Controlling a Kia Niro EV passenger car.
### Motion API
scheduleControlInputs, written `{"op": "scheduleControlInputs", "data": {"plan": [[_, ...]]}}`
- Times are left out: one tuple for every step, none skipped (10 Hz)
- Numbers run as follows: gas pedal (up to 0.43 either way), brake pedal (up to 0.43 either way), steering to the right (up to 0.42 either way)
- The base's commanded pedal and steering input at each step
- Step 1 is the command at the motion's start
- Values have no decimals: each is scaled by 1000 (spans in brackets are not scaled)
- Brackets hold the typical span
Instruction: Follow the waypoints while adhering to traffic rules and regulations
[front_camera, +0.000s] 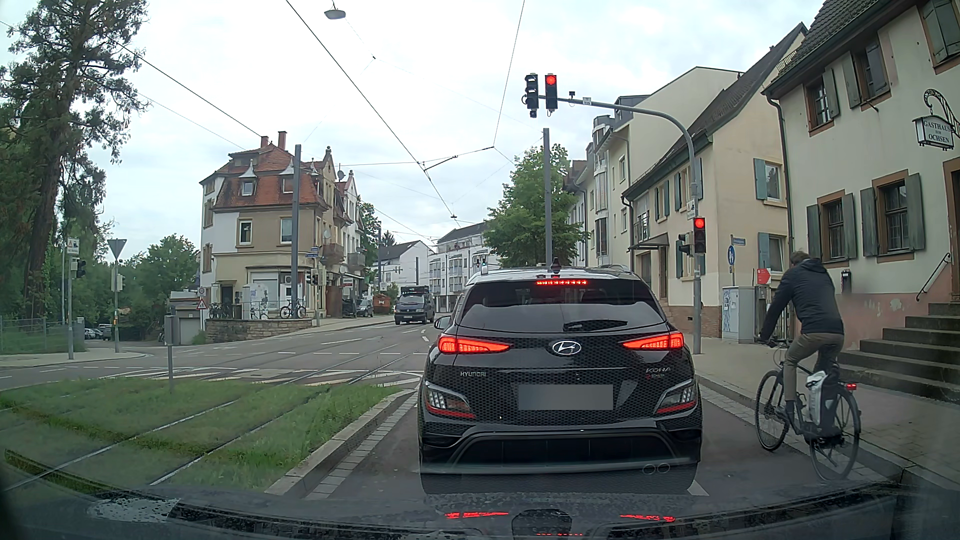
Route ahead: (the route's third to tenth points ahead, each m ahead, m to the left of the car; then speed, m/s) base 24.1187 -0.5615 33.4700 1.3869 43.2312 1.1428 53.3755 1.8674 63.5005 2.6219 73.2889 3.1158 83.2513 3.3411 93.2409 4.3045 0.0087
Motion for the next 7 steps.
{"op": "scheduleControlInputs", "data": {"plan": [[0, 201, 15], [0, 213, 15], [0, 213, 15], [0, 213, 14], [0, 213, 14], [0, 213, 15], [0, 213, 15]]}}
